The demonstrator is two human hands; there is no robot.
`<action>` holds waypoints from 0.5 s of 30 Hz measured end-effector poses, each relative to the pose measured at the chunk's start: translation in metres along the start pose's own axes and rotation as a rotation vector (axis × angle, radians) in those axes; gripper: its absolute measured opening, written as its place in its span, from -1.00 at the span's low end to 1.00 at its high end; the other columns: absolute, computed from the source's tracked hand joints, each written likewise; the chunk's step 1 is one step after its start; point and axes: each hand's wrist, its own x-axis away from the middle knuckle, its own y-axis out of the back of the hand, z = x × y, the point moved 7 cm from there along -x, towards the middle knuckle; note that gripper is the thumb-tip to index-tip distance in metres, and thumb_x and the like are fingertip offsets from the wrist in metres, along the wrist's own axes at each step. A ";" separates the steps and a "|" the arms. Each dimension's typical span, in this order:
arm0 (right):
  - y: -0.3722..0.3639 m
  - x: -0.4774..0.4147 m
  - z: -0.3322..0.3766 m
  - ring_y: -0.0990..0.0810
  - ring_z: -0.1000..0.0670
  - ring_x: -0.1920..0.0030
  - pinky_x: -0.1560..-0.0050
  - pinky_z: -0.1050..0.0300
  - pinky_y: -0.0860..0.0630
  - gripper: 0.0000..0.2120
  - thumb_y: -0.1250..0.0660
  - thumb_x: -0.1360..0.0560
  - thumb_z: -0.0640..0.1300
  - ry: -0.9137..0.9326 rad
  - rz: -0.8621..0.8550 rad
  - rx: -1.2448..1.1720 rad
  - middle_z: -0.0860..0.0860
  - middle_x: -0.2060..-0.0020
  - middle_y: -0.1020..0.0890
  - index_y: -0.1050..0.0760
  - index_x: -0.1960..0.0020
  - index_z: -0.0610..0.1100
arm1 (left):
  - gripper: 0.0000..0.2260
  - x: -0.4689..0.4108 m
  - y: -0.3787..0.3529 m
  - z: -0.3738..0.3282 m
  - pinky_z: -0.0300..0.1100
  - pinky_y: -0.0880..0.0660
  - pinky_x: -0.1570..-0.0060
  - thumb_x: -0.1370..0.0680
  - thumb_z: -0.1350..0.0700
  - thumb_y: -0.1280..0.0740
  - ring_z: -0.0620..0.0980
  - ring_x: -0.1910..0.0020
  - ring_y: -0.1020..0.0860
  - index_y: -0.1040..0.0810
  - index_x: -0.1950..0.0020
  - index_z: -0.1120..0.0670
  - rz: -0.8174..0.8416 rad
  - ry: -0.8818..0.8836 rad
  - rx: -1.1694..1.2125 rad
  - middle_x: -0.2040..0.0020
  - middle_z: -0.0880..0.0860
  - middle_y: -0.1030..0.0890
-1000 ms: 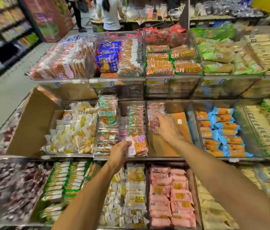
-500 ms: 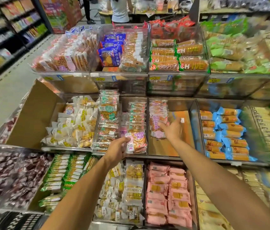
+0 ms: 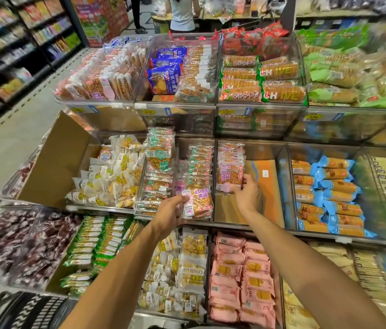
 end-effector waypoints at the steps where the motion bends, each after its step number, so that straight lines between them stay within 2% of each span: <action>1: 0.000 0.000 0.000 -0.61 -0.13 -0.15 -0.01 0.04 -0.50 -0.58 -0.56 -0.50 0.01 0.002 0.000 0.007 -0.04 -0.13 -0.66 -0.54 -0.29 -0.06 | -0.67 0.000 0.000 0.000 -0.08 -0.63 0.07 -0.69 0.10 -0.29 0.11 -0.01 -0.65 -0.48 -0.40 0.25 0.005 0.001 0.003 -0.19 0.25 -0.62; 4: 0.003 0.005 -0.006 -0.58 -0.14 -0.21 -0.11 0.00 -0.53 -0.49 -0.56 -0.48 0.06 -0.003 0.001 0.009 -0.05 -0.20 -0.63 -0.51 -0.34 -0.08 | -0.68 0.001 -0.002 -0.001 -0.11 -0.63 0.14 -0.70 0.10 -0.28 0.02 0.12 -0.67 -0.49 -0.38 0.26 0.010 -0.002 -0.012 -0.09 0.20 -0.64; 6: 0.006 0.007 -0.012 -0.57 -0.14 -0.25 -0.23 -0.06 -0.53 -0.42 -0.59 -0.46 0.05 -0.033 0.017 -0.051 -0.07 -0.23 -0.62 -0.49 -0.37 -0.13 | -0.68 0.002 -0.003 -0.002 -0.09 -0.64 0.13 -0.70 0.10 -0.28 0.03 0.11 -0.67 -0.50 -0.37 0.26 0.015 -0.006 -0.021 -0.03 0.16 -0.64; 8: 0.014 0.010 -0.012 -0.56 -0.14 -0.25 -0.27 -0.08 -0.50 -0.44 -0.60 -0.46 0.00 -0.038 0.008 -0.086 -0.08 -0.22 -0.61 -0.48 -0.35 -0.15 | -0.69 0.004 -0.004 -0.002 -0.06 -0.64 0.11 -0.69 0.09 -0.29 0.05 0.10 -0.65 -0.51 -0.36 0.25 0.017 -0.014 -0.023 0.04 0.11 -0.66; 9: 0.022 0.013 -0.009 -0.55 -0.14 -0.23 -0.24 -0.05 -0.49 -0.49 -0.59 -0.47 -0.03 -0.026 -0.018 -0.091 -0.08 -0.19 -0.60 -0.48 -0.31 -0.15 | -0.70 0.005 -0.004 -0.002 -0.07 -0.64 0.10 -0.69 0.09 -0.29 0.04 0.12 -0.65 -0.52 -0.35 0.24 0.017 -0.020 -0.035 0.06 0.10 -0.67; 11: 0.041 0.022 0.002 -0.57 -0.11 -0.12 -0.05 0.08 -0.45 -0.66 -0.53 -0.52 -0.05 0.023 -0.097 -0.111 -0.05 -0.08 -0.60 -0.48 -0.19 -0.12 | -0.70 0.006 -0.004 -0.002 -0.04 -0.61 0.02 -0.68 0.08 -0.30 0.04 0.11 -0.65 -0.54 -0.33 0.23 0.024 -0.025 -0.049 0.03 0.12 -0.67; 12: 0.045 0.028 0.009 -0.59 -0.07 -0.05 0.07 0.13 -0.42 -0.74 -0.49 -0.56 -0.02 0.041 -0.075 -0.133 -0.01 -0.03 -0.62 -0.49 -0.12 -0.10 | -0.69 0.007 -0.005 -0.003 0.03 -0.59 -0.06 -0.67 0.07 -0.31 0.07 0.06 -0.65 -0.54 -0.33 0.23 0.036 -0.024 -0.053 -0.02 0.16 -0.68; 13: 0.041 0.034 0.015 -0.62 -0.01 0.01 0.14 0.17 -0.42 -0.76 -0.45 -0.58 0.06 0.044 0.017 -0.151 0.04 0.00 -0.65 -0.51 -0.07 -0.07 | -0.67 0.007 -0.005 -0.002 0.10 -0.57 -0.15 -0.66 0.06 -0.33 0.12 0.01 -0.66 -0.54 -0.34 0.23 0.051 -0.024 -0.069 -0.08 0.19 -0.69; 15: 0.024 0.050 0.025 -0.64 0.15 0.04 0.16 0.25 -0.44 -0.67 -0.37 -0.59 0.25 0.049 0.296 -0.155 0.24 -0.02 -0.67 -0.61 -0.03 -0.03 | -0.65 0.009 -0.007 -0.005 0.19 -0.54 -0.27 -0.65 0.06 -0.36 0.16 -0.06 -0.69 -0.52 -0.36 0.25 0.071 -0.028 -0.089 -0.12 0.17 -0.72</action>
